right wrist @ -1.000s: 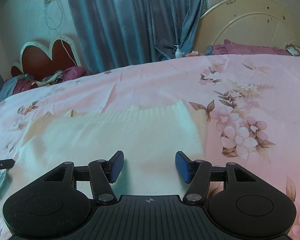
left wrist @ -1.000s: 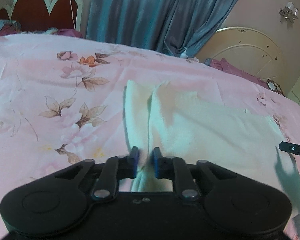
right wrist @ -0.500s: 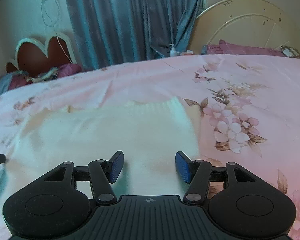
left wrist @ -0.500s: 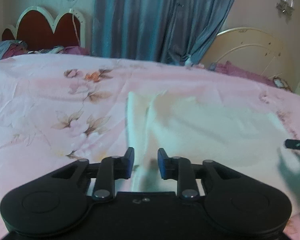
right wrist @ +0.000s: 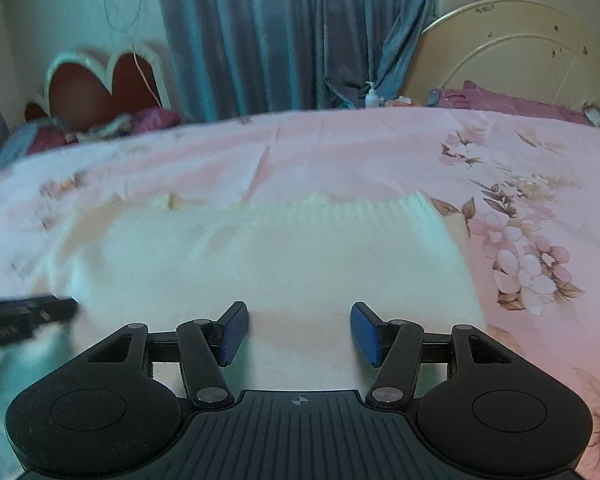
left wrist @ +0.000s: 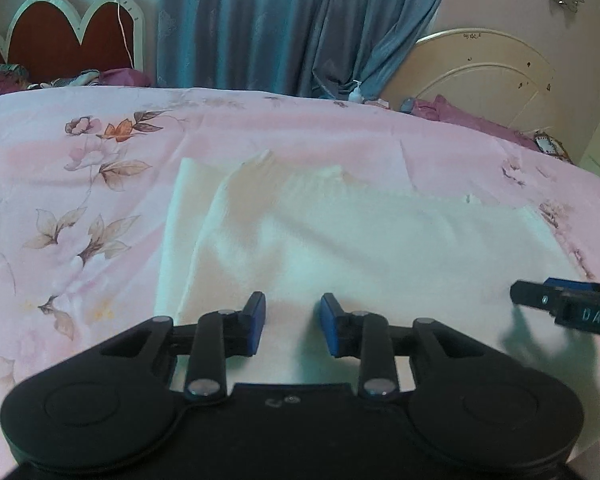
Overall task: Fold small clothes
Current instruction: 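Open both grippers and smooth the folded sweater flat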
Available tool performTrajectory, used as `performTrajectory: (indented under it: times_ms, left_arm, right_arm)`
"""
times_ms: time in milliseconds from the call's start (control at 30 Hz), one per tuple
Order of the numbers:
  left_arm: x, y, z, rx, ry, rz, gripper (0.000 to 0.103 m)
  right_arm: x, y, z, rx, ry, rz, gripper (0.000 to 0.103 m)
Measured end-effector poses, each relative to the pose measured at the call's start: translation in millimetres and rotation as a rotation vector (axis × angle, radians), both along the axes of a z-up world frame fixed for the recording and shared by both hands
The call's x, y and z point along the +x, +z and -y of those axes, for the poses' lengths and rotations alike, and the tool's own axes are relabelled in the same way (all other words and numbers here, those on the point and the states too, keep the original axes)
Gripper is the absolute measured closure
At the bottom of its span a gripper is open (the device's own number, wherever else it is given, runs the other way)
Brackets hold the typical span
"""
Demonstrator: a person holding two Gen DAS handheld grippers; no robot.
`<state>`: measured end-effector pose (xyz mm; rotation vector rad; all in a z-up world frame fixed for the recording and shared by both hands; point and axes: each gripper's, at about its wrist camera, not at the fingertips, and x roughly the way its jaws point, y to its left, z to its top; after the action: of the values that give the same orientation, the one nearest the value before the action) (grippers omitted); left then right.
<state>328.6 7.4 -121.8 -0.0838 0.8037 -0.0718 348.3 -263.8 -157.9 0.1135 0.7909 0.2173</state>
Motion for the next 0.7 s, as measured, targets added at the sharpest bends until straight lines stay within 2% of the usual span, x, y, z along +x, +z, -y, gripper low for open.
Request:
performTrajectory:
  times_ms: [100, 200, 333, 467, 600, 700]
  left_arm:
    - [-1, 1, 2, 0.013, 0.002, -0.008, 0.072]
    - [-2, 2, 3, 0.019, 0.004, -0.011, 0.072]
    - [-2, 2, 5, 0.029, 0.002, -0.011, 0.072]
    - [-1, 2, 6, 0.044, -0.007, -0.012, 0.071]
    - [-1, 1, 6, 0.060, -0.024, -0.008, 0.072]
    - [-1, 0, 7, 0.062, -0.028, -0.007, 0.072]
  right_arm:
    - [-3, -1, -1, -0.041, 0.033, 0.003, 0.046]
    - [-10, 1, 4, -0.018, 0.031, -0.001, 0.046]
    - [-22, -8, 2, -0.084, 0.072, 0.004, 0.046]
    - [-34, -3, 8, -0.071, 0.054, -0.004, 0.046]
    - [-49, -9, 12, -0.116, 0.068, -0.008, 0.046]
    - [-57, -7, 15, -0.105, 0.048, -0.021, 0.046]
